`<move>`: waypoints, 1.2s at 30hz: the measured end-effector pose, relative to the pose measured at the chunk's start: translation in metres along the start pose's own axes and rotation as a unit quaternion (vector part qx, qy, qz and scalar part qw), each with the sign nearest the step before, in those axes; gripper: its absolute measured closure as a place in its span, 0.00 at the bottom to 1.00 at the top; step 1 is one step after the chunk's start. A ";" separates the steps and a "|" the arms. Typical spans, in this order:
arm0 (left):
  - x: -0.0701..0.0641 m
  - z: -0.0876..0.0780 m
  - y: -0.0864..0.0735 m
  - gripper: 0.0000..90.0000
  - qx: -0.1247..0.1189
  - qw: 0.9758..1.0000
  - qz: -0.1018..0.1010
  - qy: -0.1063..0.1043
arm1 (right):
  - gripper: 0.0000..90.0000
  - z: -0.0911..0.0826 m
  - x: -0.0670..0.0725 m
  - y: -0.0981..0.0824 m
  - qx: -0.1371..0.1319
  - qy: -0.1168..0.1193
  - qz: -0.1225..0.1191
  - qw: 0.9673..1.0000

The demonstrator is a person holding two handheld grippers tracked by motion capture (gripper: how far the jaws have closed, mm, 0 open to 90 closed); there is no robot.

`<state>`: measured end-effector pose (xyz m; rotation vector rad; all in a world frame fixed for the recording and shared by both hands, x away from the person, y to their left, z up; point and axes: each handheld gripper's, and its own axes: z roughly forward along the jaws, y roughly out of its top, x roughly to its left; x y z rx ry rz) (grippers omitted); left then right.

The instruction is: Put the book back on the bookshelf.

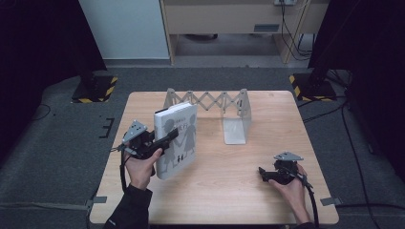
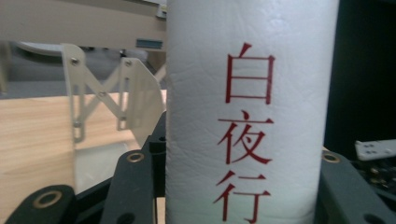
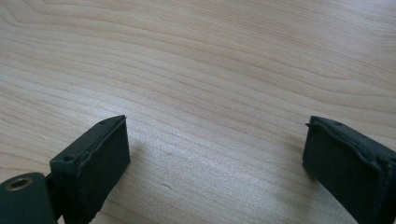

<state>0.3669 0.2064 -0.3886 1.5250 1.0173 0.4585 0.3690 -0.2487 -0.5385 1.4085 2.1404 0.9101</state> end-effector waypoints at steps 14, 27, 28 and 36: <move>0.015 0.025 0.007 0.58 0.000 0.999 0.016 0.052 | 0.08 0.000 0.000 0.000 0.000 0.000 0.000 1.000; 0.031 0.048 0.014 0.59 -0.015 0.996 0.009 0.082 | 0.08 0.000 0.000 0.000 0.000 -0.001 0.001 1.000; 0.031 0.050 0.014 0.59 -0.019 0.996 0.011 0.083 | 0.08 0.000 0.000 0.000 0.000 -0.001 0.001 1.000; 0.036 0.067 0.011 0.58 -0.017 0.994 0.020 0.105 | 0.08 0.000 0.000 0.000 0.000 -0.001 0.000 1.000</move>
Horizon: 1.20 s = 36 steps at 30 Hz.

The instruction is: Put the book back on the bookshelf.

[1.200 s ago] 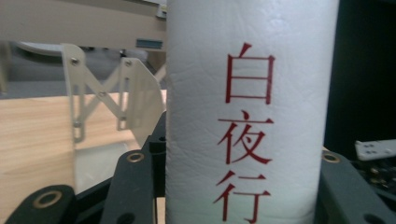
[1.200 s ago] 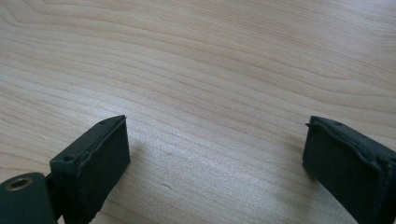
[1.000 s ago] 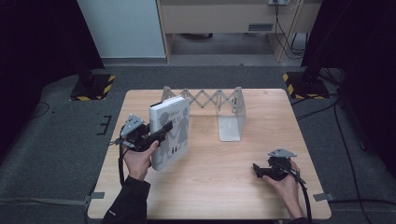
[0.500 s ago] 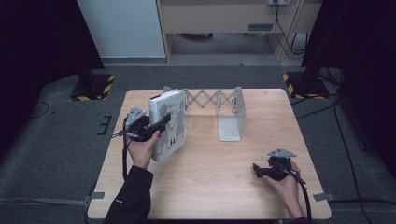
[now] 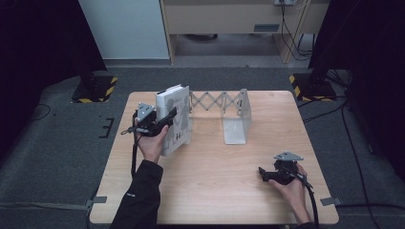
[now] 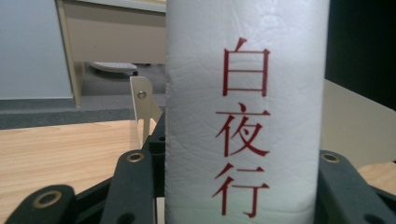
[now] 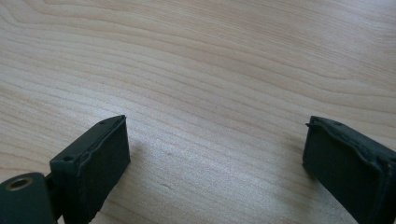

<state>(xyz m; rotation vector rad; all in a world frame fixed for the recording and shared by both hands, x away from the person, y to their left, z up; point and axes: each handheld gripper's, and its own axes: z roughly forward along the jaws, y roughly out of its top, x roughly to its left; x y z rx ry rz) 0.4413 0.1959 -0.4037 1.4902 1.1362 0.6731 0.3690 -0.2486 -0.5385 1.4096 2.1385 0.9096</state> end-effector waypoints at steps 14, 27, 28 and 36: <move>0.000 0.020 -0.007 0.58 0.010 1.000 0.003 0.009 | 0.08 0.000 0.000 0.000 0.000 0.001 -0.001 1.000; -0.004 0.018 -0.017 0.58 0.011 0.999 0.034 0.012 | 0.08 0.000 0.000 0.000 0.000 0.001 -0.001 1.000; -0.006 0.016 -0.018 0.58 0.012 0.999 0.041 0.014 | 0.08 0.000 0.000 0.000 0.000 0.001 -0.001 1.000; -0.015 -0.002 -0.030 0.58 0.014 0.998 0.067 0.007 | 0.08 0.000 0.000 0.000 0.000 0.000 -0.001 1.000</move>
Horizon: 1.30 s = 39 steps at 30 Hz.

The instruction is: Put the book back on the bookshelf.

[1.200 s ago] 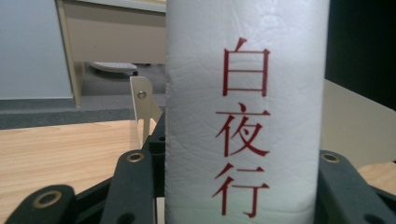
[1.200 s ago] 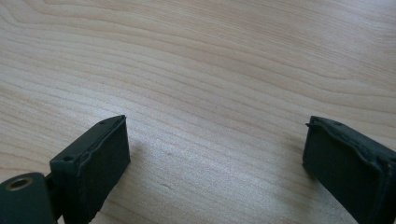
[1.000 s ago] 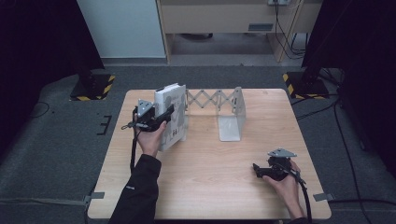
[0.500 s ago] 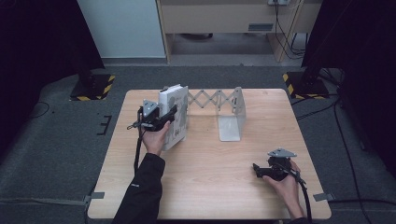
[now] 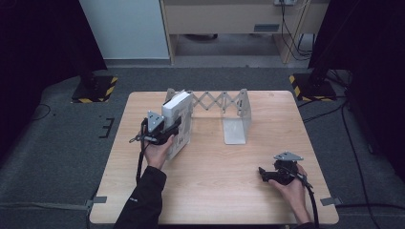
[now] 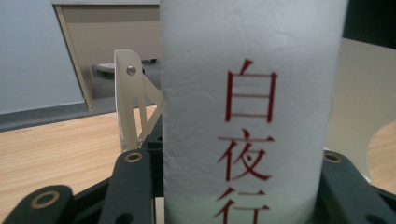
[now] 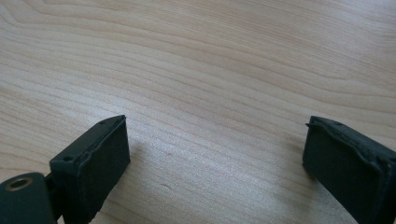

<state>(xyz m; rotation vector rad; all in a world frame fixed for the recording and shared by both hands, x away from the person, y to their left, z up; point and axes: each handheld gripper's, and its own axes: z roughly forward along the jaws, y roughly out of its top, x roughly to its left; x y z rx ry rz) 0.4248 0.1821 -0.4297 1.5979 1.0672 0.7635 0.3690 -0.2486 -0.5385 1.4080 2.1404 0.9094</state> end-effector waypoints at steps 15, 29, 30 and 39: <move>-0.005 -0.023 -0.019 0.58 0.001 1.000 -0.002 0.007 | 0.08 0.000 0.000 0.000 0.000 0.000 -0.001 1.000; -0.010 -0.018 -0.038 0.58 -0.014 0.999 -0.021 0.031 | 0.08 0.000 0.000 0.000 0.000 0.000 -0.001 1.000; -0.011 -0.017 -0.038 0.58 -0.015 0.999 -0.021 0.033 | 0.08 0.000 0.000 0.000 0.000 0.000 -0.001 1.000; -0.011 -0.003 -0.038 0.57 -0.029 0.998 -0.019 0.052 | 0.08 0.000 0.000 0.000 -0.001 -0.001 -0.001 1.000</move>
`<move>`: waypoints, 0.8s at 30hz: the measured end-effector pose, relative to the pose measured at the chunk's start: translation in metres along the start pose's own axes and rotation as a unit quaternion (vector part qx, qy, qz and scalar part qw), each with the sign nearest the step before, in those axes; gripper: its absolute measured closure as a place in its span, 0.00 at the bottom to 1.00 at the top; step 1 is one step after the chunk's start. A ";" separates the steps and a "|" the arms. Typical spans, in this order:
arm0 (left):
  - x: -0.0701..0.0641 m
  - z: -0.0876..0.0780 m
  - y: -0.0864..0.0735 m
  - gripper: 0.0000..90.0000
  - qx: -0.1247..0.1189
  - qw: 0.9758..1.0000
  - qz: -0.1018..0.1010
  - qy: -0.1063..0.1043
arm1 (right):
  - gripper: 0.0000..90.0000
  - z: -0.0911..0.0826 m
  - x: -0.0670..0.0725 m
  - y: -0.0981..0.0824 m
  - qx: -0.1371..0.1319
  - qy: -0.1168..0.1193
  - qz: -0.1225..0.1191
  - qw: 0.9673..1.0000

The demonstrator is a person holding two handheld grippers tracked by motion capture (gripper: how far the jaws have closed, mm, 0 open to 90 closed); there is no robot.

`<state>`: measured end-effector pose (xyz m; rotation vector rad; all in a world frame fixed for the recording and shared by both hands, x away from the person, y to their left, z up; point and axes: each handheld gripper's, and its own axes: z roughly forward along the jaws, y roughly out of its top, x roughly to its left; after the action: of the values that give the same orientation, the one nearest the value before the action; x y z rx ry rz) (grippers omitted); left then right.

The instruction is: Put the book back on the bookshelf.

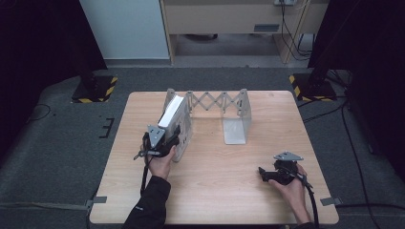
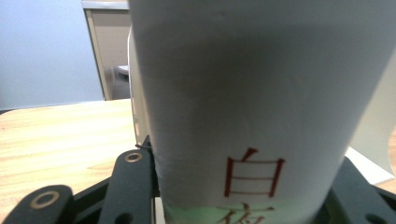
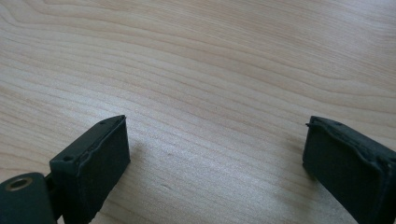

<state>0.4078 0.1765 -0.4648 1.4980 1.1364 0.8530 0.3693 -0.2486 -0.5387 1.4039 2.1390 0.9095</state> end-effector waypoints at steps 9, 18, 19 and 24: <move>0.002 0.015 0.000 0.57 -0.013 1.000 -0.011 -0.002 | 0.08 0.000 0.000 0.000 0.000 0.001 0.001 1.000; 0.005 0.001 0.003 0.50 0.004 0.999 -0.033 -0.032 | 0.08 0.000 0.000 0.000 0.000 0.001 0.001 1.000; 0.005 -0.002 0.004 0.50 0.009 0.999 -0.035 -0.035 | 0.08 0.000 0.000 0.000 0.000 0.000 0.001 1.000; 0.005 -0.016 0.007 0.49 0.023 0.999 -0.023 -0.036 | 0.08 0.000 0.000 0.000 0.000 0.000 0.001 1.000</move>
<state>0.3957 0.1862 -0.4546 1.5223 1.1396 0.7401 0.3697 -0.2480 -0.5387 1.4056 2.1385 0.9111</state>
